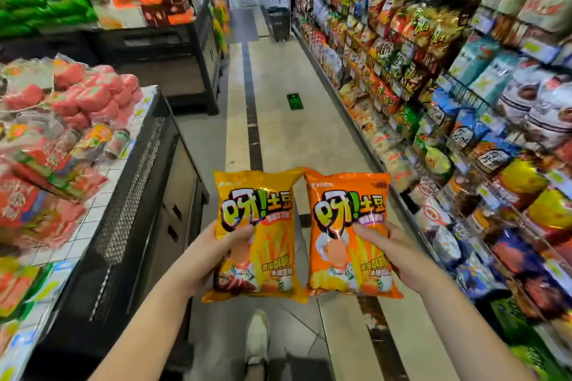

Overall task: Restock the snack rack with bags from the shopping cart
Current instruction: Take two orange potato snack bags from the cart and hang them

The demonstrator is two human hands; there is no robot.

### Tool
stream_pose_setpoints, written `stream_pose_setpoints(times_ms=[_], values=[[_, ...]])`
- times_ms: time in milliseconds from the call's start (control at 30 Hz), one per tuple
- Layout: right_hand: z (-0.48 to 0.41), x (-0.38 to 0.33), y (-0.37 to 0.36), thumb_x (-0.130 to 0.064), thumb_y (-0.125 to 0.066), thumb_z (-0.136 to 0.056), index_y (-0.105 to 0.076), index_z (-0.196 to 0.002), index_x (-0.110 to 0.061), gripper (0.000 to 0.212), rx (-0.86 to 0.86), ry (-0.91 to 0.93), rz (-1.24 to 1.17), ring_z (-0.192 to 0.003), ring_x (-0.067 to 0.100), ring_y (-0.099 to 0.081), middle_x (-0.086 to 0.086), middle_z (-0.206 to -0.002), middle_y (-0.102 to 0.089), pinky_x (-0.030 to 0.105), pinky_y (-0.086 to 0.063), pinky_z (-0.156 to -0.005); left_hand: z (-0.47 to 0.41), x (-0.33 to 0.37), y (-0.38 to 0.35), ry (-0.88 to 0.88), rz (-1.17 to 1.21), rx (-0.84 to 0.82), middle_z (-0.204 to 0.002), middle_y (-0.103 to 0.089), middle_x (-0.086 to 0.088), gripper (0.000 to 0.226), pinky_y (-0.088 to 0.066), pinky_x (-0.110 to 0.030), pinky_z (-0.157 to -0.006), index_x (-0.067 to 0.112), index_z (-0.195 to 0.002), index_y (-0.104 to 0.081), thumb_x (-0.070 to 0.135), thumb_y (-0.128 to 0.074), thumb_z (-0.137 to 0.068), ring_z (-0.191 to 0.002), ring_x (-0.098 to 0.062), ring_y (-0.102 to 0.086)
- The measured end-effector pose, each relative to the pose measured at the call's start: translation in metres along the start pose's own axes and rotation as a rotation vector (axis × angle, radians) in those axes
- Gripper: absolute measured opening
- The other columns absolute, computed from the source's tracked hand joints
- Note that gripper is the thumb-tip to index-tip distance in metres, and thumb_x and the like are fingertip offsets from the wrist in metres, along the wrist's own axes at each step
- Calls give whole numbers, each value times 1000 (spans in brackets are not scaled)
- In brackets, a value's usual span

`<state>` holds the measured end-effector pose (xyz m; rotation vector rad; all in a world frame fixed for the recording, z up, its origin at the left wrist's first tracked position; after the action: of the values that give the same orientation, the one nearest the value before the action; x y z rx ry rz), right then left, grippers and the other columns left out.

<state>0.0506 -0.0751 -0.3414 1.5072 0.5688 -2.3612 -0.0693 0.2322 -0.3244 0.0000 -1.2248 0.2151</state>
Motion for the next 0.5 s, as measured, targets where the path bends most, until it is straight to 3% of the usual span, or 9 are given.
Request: stream_pose_setpoints(times_ms=[100,200,367,500], values=[[-55,-20,-4,-52,-95,-57,-60,-132,-24,87,-2,11,31,-106,32,-74,10,-116,-76,49,-56,-96,-59,16,20,-10,-9,-50,-128,-72,-13,65,-53,-56,-102,18,-138,-59,44,-81,-82,-114,-37,-71],[-115,-42,-8,-62,-97,-39,-61,-129,-27,103,25,31,57,-106,32,-74,10,-117,-76,50,-55,-98,-125,34,48,-20,16,-66,-129,-72,-13,57,-52,-57,-102,19,-139,-58,39,-78,-90,-115,-38,-70],[-209,-79,-21,-48,-87,-61,-60,-129,-28,75,79,18,3,-103,31,-75,9,-114,-77,44,-59,-88,-231,68,101,-15,17,-77,-133,-71,-6,74,-45,-63,-109,27,-140,-58,54,-83,-77,-121,-36,-68],[-276,-114,-32,-35,-80,-81,-59,-131,-25,55,114,1,2,-102,30,-75,9,-114,-77,42,-60,-84,-302,113,124,-22,-1,-101,-126,-74,-8,66,-54,-53,-101,20,-138,-59,45,-84,-82,-113,-34,-72]])
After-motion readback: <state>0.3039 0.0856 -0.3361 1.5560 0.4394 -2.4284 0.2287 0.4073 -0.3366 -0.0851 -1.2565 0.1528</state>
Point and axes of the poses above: each hand's wrist, its own z-axis away from the middle knuckle, its own y-axis out of the back of the hand, x = y × z, the point moved 4 cm from there along -z, towards the middle knuckle
